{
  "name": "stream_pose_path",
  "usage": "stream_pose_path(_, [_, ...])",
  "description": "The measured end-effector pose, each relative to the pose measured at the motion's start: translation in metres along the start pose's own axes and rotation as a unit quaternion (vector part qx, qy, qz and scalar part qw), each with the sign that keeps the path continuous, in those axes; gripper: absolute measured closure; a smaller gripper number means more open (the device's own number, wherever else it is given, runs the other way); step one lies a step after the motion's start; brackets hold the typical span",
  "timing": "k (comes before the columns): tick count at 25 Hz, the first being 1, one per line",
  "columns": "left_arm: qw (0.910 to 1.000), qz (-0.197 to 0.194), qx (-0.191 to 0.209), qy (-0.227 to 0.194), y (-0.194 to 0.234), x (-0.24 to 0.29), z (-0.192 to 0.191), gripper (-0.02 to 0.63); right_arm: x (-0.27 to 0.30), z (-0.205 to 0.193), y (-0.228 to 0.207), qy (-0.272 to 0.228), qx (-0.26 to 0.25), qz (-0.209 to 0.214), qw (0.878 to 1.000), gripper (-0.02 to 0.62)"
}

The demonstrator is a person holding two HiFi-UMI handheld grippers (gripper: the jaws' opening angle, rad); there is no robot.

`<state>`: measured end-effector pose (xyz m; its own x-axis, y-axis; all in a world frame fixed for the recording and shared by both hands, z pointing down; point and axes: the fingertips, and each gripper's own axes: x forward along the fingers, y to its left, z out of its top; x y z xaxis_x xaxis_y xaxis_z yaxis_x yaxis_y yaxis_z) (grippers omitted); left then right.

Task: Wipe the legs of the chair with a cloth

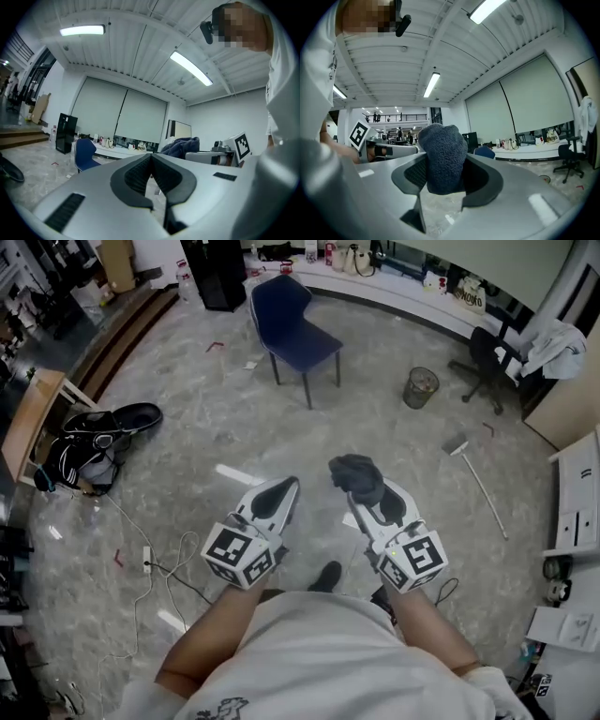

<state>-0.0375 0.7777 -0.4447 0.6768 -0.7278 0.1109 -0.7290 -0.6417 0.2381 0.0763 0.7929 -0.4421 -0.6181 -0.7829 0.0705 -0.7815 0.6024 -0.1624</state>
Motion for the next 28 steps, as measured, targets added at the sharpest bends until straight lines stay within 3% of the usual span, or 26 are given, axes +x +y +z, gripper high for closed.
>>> stream_pose_path(5, [0.9996,0.024,-0.004,-0.014,0.044,0.051,0.024,0.6,0.035,0.016,-0.06,-0.009,0.003,-0.004,1.0,0.41])
stream_pose_path(10, [0.9997,0.016,0.017,-0.009,0.081,0.116,0.027,0.6,0.07,0.02,-0.103,-0.009,-0.003,-0.001,1.0,0.41])
stream_pose_path(14, [0.9997,0.009,0.021,0.003,0.139,0.181,0.024,0.6,0.126,0.009,-0.148,0.004,0.005,-0.004,1.0,0.41])
stream_pose_path(17, [0.9999,-0.005,0.007,0.005,0.2,0.238,0.019,0.6,0.186,0.001,-0.192,0.013,0.004,-0.014,1.0,0.41])
stream_pose_path(22, [0.9992,-0.037,0.0,-0.011,0.332,0.355,0.029,0.6,0.334,0.002,-0.284,0.005,-0.009,-0.024,1.0,0.41])
stream_pose_path(28, [0.9983,-0.057,-0.004,0.01,0.492,0.49,0.055,0.6,0.517,-0.017,-0.389,0.05,0.013,-0.023,0.998,0.408])
